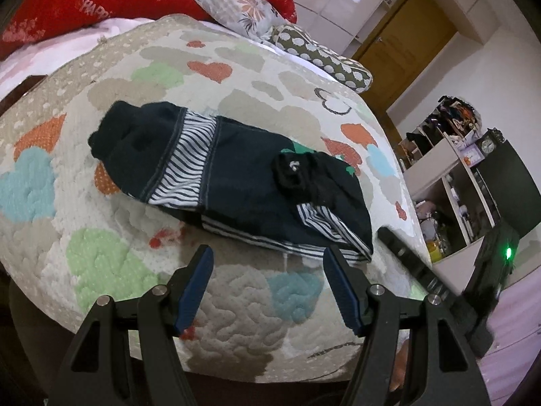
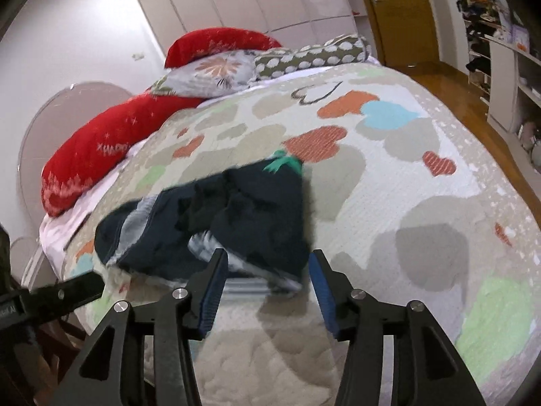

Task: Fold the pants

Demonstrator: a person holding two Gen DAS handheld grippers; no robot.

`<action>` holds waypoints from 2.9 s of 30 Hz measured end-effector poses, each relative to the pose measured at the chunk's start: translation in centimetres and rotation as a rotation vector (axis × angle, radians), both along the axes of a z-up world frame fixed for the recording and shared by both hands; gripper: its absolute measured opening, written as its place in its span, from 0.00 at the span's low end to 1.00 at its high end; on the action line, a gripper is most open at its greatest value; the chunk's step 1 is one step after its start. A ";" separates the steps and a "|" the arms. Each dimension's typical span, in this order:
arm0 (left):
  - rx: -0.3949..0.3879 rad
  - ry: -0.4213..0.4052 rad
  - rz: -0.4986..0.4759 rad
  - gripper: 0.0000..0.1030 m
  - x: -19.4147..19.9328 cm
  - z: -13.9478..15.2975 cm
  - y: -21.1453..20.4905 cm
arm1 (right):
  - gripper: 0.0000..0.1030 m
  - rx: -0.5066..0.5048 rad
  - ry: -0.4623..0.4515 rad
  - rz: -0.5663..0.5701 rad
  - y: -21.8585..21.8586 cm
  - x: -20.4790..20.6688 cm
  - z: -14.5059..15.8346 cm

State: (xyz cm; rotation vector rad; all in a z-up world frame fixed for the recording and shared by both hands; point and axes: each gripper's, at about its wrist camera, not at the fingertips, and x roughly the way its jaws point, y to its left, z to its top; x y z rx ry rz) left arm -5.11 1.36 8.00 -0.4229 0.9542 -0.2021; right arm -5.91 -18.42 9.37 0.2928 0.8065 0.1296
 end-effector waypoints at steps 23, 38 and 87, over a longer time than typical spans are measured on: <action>-0.054 -0.002 0.187 0.64 -0.4 -1.3 7.2 | 0.08 0.185 0.127 -0.019 -3.7 9.9 -1.0; -0.040 -0.016 0.197 0.64 -0.4 -1.3 7.2 | 0.27 0.025 -0.022 -0.076 -3.2 4.8 3.3; -0.178 -0.041 0.357 0.51 -4.2 -4.9 17.4 | 0.68 -0.621 0.339 0.546 32.0 14.2 -4.3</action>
